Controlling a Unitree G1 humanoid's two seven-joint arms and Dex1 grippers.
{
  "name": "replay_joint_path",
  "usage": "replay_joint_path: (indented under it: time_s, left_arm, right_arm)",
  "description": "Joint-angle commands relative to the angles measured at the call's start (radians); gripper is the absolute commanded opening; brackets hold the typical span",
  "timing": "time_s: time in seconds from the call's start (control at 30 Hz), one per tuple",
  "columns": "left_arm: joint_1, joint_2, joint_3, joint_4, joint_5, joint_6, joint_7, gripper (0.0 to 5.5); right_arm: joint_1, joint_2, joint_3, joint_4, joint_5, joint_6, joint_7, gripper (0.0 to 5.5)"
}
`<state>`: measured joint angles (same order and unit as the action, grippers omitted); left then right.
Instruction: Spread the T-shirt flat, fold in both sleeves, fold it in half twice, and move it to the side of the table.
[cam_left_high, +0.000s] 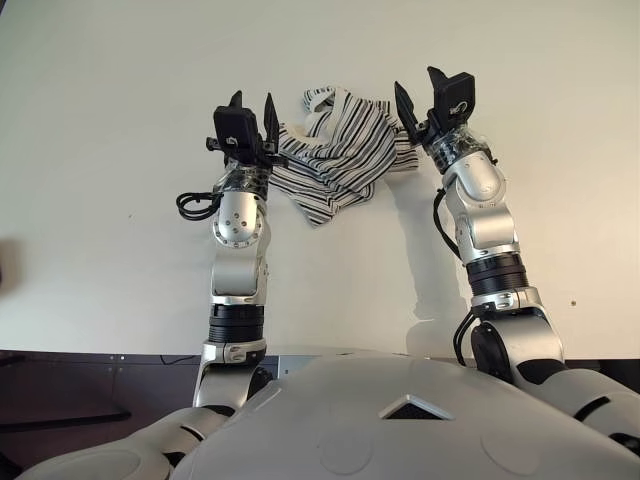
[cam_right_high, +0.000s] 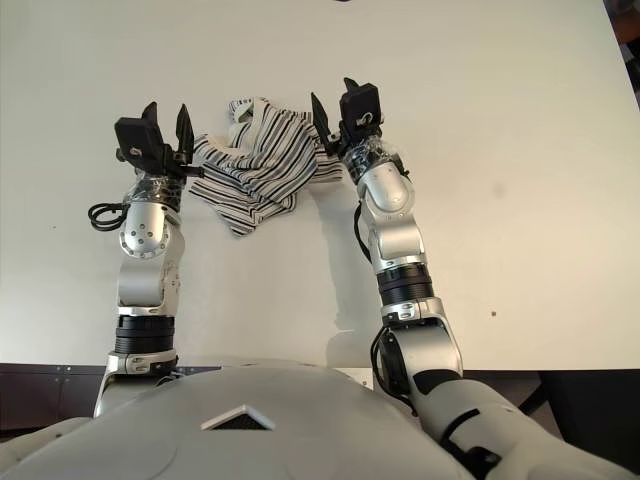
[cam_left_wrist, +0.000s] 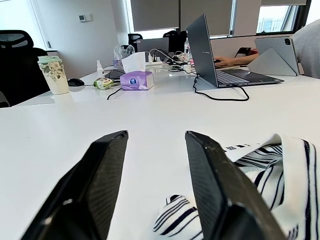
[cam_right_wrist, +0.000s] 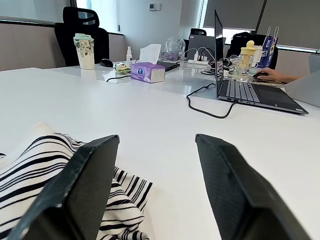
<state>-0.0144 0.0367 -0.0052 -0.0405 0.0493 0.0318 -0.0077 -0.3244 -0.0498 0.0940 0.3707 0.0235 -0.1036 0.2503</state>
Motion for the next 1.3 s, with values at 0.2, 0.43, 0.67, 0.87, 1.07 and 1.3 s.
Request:
replay_joint_path:
  time_s: [0.2, 0.43, 0.67, 0.87, 1.07, 1.3]
  left_arm:
    - [0.008, -0.013, 0.025, -0.005, 0.012, 0.011, 0.060, 2.14]
    - [0.024, -0.006, 0.037, -0.009, 0.023, 0.013, 0.080, 2.14]
    - [0.058, -0.018, 0.025, -0.039, 0.042, 0.028, 0.089, 2.14]
    - [0.062, -0.017, 0.016, -0.045, 0.052, 0.044, 0.087, 2.14]
    - [0.047, -0.013, 0.011, -0.037, 0.045, 0.051, 0.074, 2.14]
    - [0.014, -0.030, 0.032, -0.032, 0.004, 0.083, 0.075, 2.14]
  right_arm:
    - [0.020, 0.008, -0.012, -0.018, -0.014, 0.017, -0.053, 2.82]
    - [0.038, 0.004, -0.021, -0.036, -0.029, 0.026, -0.098, 2.82]
    - [0.064, -0.008, -0.013, -0.078, -0.029, 0.057, -0.090, 2.82]
    - [0.073, -0.012, -0.007, -0.103, -0.027, 0.082, -0.078, 2.82]
    - [0.055, 0.004, -0.016, -0.082, -0.017, 0.089, -0.091, 2.82]
    - [-0.019, 0.054, -0.096, -0.022, 0.068, 0.187, -0.130, 2.82]
